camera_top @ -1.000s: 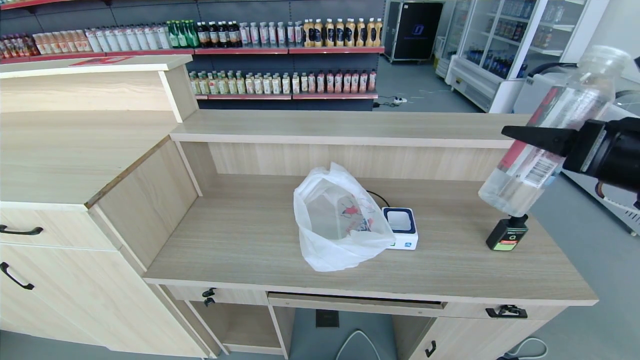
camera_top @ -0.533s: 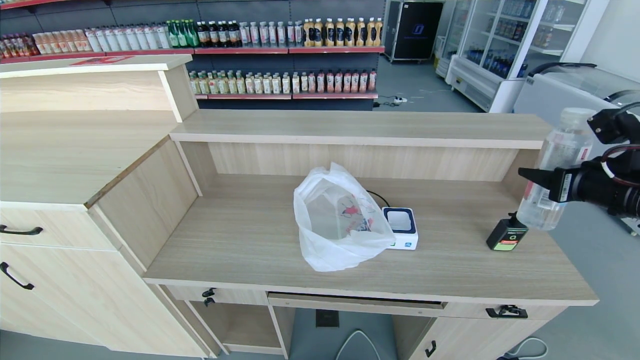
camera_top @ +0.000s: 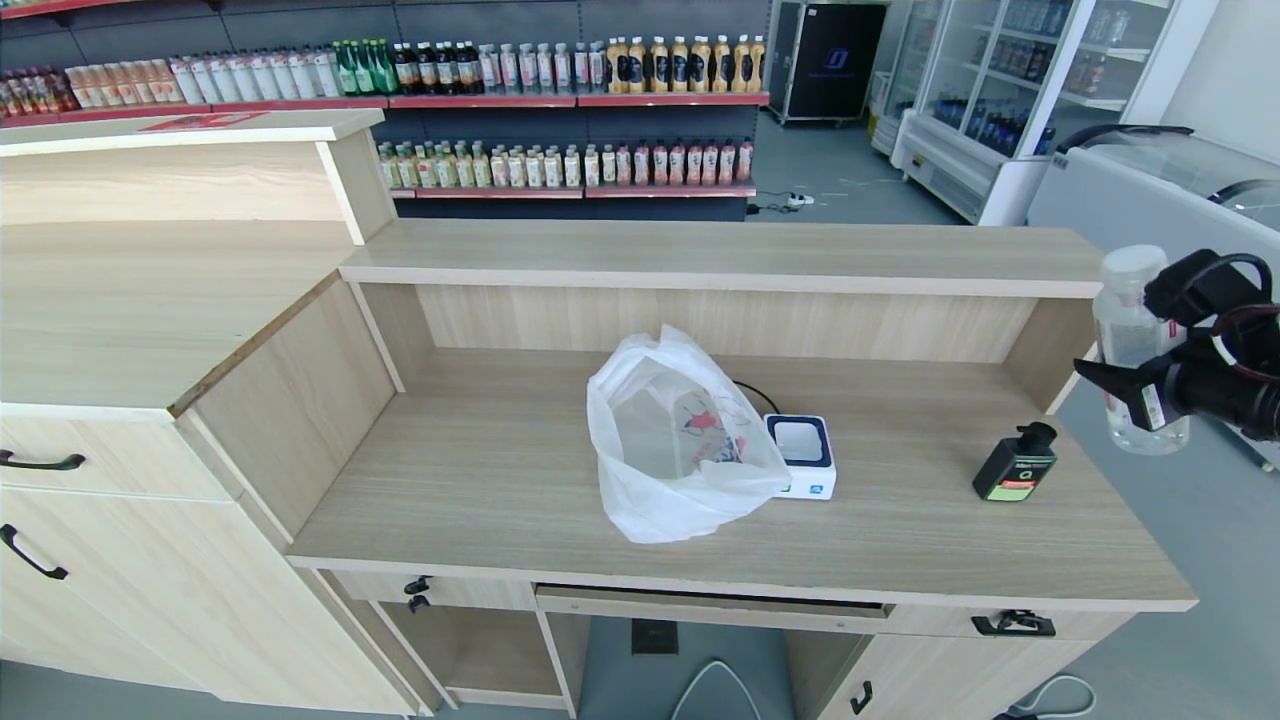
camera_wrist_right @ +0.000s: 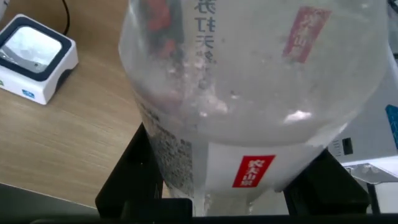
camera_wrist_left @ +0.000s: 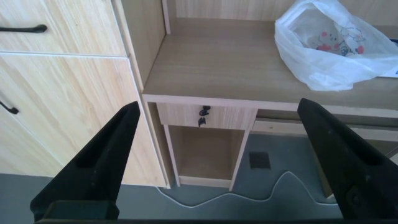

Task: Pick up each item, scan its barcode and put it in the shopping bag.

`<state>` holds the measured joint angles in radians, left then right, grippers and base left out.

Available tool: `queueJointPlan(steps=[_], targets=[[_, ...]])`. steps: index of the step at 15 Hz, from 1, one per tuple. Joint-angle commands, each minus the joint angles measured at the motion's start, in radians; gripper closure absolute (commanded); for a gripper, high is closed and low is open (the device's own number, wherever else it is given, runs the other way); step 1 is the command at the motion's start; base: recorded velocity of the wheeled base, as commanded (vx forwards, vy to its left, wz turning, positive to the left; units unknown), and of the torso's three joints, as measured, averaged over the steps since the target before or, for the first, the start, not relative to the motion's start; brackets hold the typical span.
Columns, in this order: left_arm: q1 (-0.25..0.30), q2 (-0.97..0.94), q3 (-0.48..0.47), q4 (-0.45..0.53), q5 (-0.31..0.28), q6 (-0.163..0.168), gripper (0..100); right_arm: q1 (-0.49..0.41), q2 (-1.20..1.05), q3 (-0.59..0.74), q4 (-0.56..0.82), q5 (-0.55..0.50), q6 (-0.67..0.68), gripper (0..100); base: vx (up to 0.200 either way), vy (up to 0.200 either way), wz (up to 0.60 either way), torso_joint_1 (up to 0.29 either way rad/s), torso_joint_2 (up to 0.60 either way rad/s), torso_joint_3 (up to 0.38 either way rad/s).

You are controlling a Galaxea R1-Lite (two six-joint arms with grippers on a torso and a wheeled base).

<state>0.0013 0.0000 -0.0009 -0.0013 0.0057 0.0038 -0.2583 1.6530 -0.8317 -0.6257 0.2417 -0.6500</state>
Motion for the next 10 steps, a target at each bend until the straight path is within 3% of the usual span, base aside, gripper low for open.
queueJointPlan(steps=[1, 6, 10], targets=[[0.000, 0.000, 0.001, 0.000, 0.000, 0.001, 0, -0.019, 0.027, 0.008, -0.045, 0.005, -0.022, 100, 0.000, 0.000, 0.60, 0.002, -0.01, 0.017], [0.000, 0.000, 0.001, 0.000, 0.000, 0.001, 0, 0.021, 0.122, 0.045, -0.327, 0.059, -0.123, 100, 0.000, 0.000, 0.60, 0.002, 0.00, 0.001], [0.000, 0.000, 0.001, 0.000, 0.000, 0.001, 0, 0.021, 0.232, -0.041, -0.350, 0.174, -0.172, 100, 0.000, 0.000, 0.00, 0.000, 0.00, 0.000]])
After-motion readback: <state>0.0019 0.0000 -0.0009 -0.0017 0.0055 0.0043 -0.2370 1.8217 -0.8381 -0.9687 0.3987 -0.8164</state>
